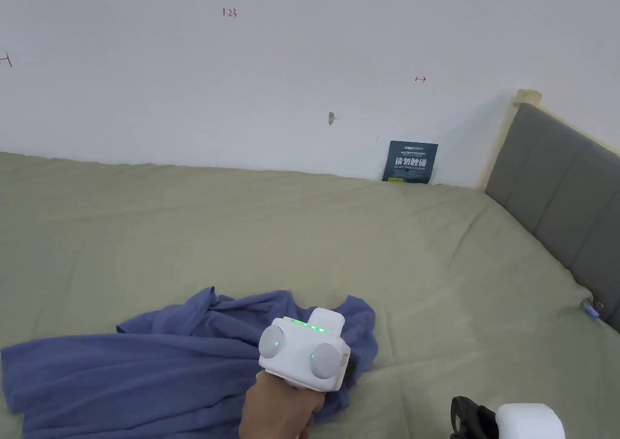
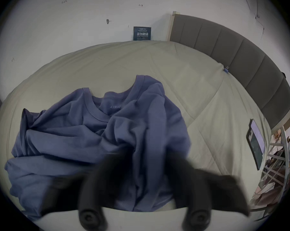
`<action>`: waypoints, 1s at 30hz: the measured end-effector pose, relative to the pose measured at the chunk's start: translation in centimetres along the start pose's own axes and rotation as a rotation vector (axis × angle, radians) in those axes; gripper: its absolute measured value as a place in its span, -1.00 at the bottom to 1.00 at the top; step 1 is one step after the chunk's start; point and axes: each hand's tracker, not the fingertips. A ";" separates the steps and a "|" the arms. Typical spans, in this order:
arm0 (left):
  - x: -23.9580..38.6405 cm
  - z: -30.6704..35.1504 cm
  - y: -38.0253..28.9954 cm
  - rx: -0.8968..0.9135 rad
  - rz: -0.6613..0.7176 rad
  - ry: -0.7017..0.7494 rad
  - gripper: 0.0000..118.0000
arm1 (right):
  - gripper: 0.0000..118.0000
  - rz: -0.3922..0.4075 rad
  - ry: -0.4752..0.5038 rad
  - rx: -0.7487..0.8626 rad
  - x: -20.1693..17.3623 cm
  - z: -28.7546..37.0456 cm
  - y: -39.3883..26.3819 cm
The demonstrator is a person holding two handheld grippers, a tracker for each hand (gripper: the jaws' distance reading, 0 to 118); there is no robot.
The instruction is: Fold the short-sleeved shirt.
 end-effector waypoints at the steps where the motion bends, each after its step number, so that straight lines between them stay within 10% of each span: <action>1: -0.2 0.7 0.2 0.003 -0.007 -0.001 0.72 | -0.99 -0.001 -0.002 -0.003 -0.1 -0.1 0.0; 11: -5.3 24.0 -11.5 0.397 -0.066 0.225 0.57 | -0.99 0.044 0.078 0.032 -4.3 2.2 -0.9; 15: -9.6 29.8 -18.5 0.407 0.053 0.331 -0.93 | -0.99 0.041 0.095 0.035 -6.5 2.9 -1.3; 30: -34.9 22.2 -14.4 0.082 0.406 0.343 -0.93 | -0.99 0.093 0.158 -0.034 -11.2 0.5 -1.9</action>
